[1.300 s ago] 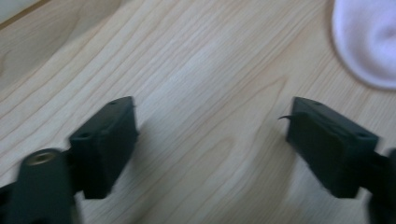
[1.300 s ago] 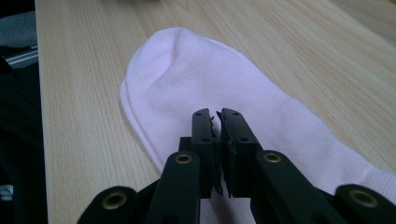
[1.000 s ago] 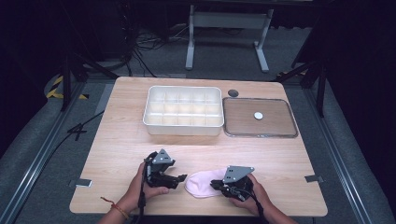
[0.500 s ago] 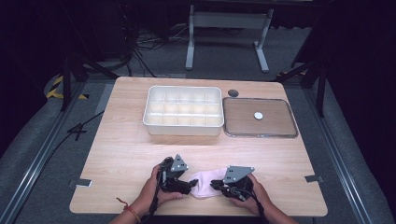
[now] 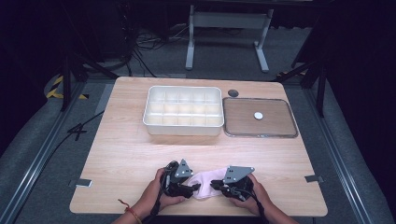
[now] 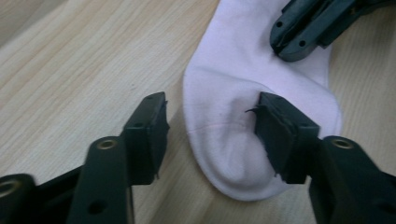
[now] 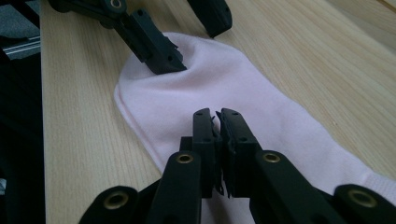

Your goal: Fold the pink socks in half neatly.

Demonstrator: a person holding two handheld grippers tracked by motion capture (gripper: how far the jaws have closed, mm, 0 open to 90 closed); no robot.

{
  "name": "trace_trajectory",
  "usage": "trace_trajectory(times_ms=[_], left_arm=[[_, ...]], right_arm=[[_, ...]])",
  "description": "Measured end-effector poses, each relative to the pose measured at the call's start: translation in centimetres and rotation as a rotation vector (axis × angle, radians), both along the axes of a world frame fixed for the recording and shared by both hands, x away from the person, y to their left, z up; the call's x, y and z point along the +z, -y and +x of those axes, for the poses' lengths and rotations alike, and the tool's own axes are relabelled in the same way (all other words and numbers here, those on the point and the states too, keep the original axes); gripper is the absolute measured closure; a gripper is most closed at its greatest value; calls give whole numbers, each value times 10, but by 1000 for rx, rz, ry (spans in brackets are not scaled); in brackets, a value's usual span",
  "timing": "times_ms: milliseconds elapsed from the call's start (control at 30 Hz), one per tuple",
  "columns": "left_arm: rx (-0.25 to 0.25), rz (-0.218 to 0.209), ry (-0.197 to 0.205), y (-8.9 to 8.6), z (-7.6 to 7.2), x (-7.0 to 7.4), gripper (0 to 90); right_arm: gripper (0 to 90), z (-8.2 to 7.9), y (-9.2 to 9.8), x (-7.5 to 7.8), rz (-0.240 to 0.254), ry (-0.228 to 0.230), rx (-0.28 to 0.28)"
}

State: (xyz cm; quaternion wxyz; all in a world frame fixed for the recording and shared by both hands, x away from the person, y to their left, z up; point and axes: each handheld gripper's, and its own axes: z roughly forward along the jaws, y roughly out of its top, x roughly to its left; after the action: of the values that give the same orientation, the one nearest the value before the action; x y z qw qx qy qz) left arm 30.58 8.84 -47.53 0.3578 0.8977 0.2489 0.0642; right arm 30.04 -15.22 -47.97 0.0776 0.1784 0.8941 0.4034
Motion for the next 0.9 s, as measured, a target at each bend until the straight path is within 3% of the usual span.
trace_trajectory(times_ms=[267,467,500,567,667,700,900], left_arm=[[11,-11,-10,-5,7,1,646],[56,-21,-12,-12,17,0,658],[65,-23,-11,-15,18,0,647],[93,-22,-5,-17,20,-1,536],[73,-9,-2,-16,19,0,522],[72,-12,-9,-15,18,0,588],[43,-40,-56,-16,22,1,746]], right_arm=[[851,-2,-4,-1,4,11,-41],[863,0,-21,-1,-20,50,-66],[864,1,-23,-1,-20,57,-67],[865,2,-25,-1,-15,58,-65],[865,2,-23,-1,-11,56,-62],[865,1,-23,-1,-26,68,-54],[865,4,-20,-1,-6,46,-46]])
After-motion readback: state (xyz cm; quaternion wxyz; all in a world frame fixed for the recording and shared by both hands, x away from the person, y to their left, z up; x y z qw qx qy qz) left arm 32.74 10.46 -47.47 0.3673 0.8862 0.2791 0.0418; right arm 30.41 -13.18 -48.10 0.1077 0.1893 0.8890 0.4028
